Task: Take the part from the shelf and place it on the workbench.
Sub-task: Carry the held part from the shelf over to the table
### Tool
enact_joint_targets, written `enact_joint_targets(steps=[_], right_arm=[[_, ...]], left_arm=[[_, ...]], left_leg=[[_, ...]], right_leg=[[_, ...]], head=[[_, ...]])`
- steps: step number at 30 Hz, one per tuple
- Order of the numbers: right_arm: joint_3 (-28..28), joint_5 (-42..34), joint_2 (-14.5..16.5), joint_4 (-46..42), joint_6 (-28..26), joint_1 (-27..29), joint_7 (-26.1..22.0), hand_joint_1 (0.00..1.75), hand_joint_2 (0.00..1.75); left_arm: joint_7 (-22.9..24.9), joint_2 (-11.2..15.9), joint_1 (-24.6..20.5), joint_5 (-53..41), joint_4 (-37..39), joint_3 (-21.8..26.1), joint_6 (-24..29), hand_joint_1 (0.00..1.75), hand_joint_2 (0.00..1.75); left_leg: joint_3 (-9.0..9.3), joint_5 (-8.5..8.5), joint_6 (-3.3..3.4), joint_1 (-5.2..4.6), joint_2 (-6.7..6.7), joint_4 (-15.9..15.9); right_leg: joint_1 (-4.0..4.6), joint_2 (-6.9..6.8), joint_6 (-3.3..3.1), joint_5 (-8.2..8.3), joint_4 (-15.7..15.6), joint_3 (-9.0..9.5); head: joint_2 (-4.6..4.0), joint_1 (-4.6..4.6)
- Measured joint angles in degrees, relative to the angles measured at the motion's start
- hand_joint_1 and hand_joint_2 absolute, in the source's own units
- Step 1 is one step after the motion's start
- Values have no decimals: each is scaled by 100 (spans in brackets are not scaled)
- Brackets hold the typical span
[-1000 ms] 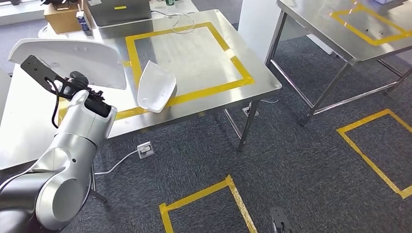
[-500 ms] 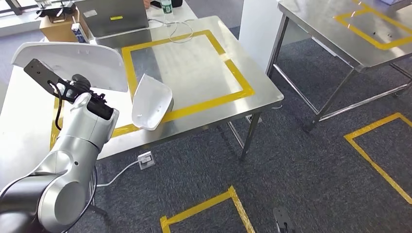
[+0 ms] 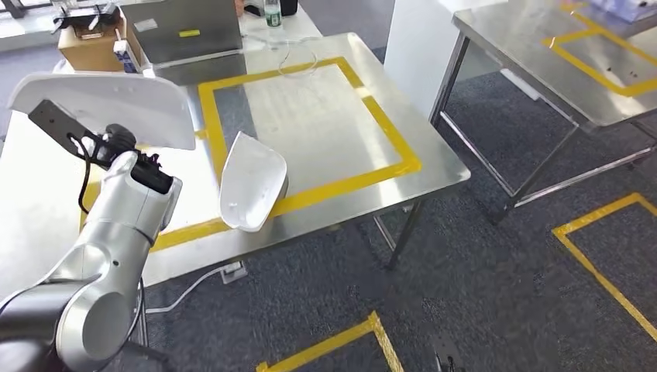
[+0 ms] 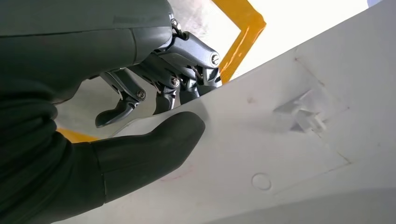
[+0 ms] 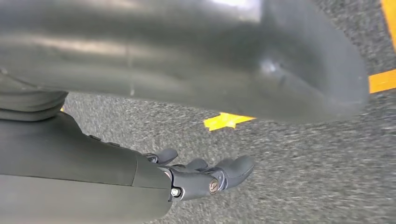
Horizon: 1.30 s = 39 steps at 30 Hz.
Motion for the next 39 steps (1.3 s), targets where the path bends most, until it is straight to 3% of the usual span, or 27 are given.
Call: enact_joint_targets(steps=[2, 4, 5, 8, 9, 13, 14, 16, 18, 19, 20, 22, 24, 27, 29, 31, 33, 34, 35, 36, 38, 39], right_arm=[[1, 0, 1, 0, 0, -4, 2, 0, 0], [1, 0, 1, 0, 1, 7, 3, 0, 0], [1, 1, 1, 0, 1, 11, 3, 0, 0], [1, 2, -7, 0, 1, 18, 4, 0, 0], [1, 1, -10, 0, 1, 20, 4, 0, 0], [2, 2, -12, 0, -2, 23, 4, 0, 0], [2, 2, -12, 0, -3, 14, 3, 0, 0], [3, 2, -9, 0, -4, -3, 3, 0, 0], [4, 2, -3, 0, -3, 3, 4, 0, 0], [5, 3, -2, 0, -3, 12, 5, 0, 0], [5, 5, -2, 0, -3, 19, 6, 0, 0], [5, 11, -2, 0, -3, 19, 7, 0, 0], [7, 15, -3, 0, -4, 14, 9, 0, 0], [7, 15, -5, 0, -9, 16, 9, 0, 0], [9, 15, -8, 0, -11, 6, 4, 0, 0], [13, 15, -10, 0, -13, -7, 4, 0, 0], [16, 15, -10, 0, -13, -6, 9, 0, 0], [17, 15, -10, 0, -13, -2, 10, 0, 0], [19, 15, -10, 0, -12, 0, 11, 0, 0], [22, 15, -10, 0, -14, 0, 11, 0, 0], [27, 15, -16, 0, -17, -4, 9, 0, 0], [29, 14, -21, 0, -19, -6, 7, 0, 0]], left_arm=[[-3, 0, 13, 18, 1, 12, 0, 175, 175], [-5, 1, 48, 56, 2, 27, 0, 175, 175], [-7, 1, 59, 88, 2, 39, 0, 175, 175], [-8, 1, 65, 167, 5, 90, 0, 175, 175], [-7, 1, 65, 181, 7, 105, 0, 175, 175], [-13, 21, 79, 278, -8, 166, 0, 175, 175], [-11, 35, 72, 325, -9, 192, 0, 175, 175], [8, 81, 76, 430, -1, 263, 0, 175, 175], [35, 132, 116, 512, 14, 345, 0, 175, 175], [50, 154, 138, 537, 22, 383, 0, 175, 175], [64, 171, 151, 555, 28, 417, 0, 175, 175], [87, 201, 157, 580, 39, 468, 0, 175, 175], [103, 221, 155, 611, 56, 513, 0, 175, 175], [114, 224, 162, 643, 69, 557, 0, 175, 175], [111, 224, 152, 643, 63, 570, 0, 175, 175], [111, 226, 138, 644, 62, 591, 0, 175, 175], [119, 226, 145, 651, 69, 611, 0, 175, 175], [124, 226, 154, 657, 75, 623, 0, 175, 175], [129, 226, 162, 668, 82, 640, 0, 175, 175], [132, 225, 165, 686, 87, 659, 0, 175, 175], [132, 220, 164, 723, 95, 695, 0, 175, 175], [131, 217, 160, 735, 97, 712, 0, 175, 175]], left_leg=[[80, -79, 36, -12, -7, 0], [184, -175, 41, -28, -19, 3], [250, -228, 37, -37, -24, 3], [447, -389, 4, -60, -36, -1], [480, -432, -23, -63, -45, -13], [520, -445, -159, -63, -77, 95], [442, -462, -187, -58, -86, 258], [90, -627, -238, -38, -103, 868], [-342, -902, -288, -17, -108, 1437], [-475, -950, -309, -7, -108, 1513], [-513, -859, -325, 2, -107, 1393], [-361, -321, -340, 15, -65, 700], [-196, 35, -286, -2, 10, 115], [-125, 77, -128, -18, 21, -3], [-56, 68, -55, 0, 13, -21], [18, 25, 5, 6, 14, -39], [64, -30, 29, -2, 5, -36], [90, -58, 29, -6, -3, -31], [123, -88, 24, -11, -12, -26], [164, -119, 17, -17, -19, -22], [243, -181, -4, -26, -25, -26], [263, -202, -27, -28, -29, -35]], right_leg=[[3, -33, 26, -233, 708, -494], [12, -34, 16, -313, 936, -804], [22, -33, -11, -178, 745, -808], [96, 26, -169, 604, -397, -500], [121, 60, -204, 737, -625, -416], [111, 102, -284, 755, -830, -199], [95, 102, -315, 739, -851, -129], [73, 115, -359, 682, -874, -25], [58, 136, -361, 598, -865, 48], [51, 146, -350, 549, -851, 88], [43, 152, -336, 495, -827, 132], [28, 155, -291, 367, -761, 218], [31, 152, -224, 253, -700, 263], [51, 135, -130, 194, -655, 279], [54, 81, -90, 185, -420, 173], [45, 2, -41, 21, 199, -196], [40, -31, -10, -260, 858, -651], [40, -34, -10, -304, 993, -791], [43, -34, -22, -212, 910, -823], [49, -31, -47, 5, 613, -740], [81, -4, -131, 485, -244, -413], [105, 18, -165, 578, -549, -292]], head=[[0, 1], [0, 1], [0, 1], [0, 1], [0, 2], [0, 7], [0, 5], [0, 1], [0, -1], [0, 0], [0, 0], [0, -1], [0, 0], [0, 0], [0, 1], [0, 2], [0, 1], [0, 2], [0, 1], [0, 1], [0, -1], [0, -1]])
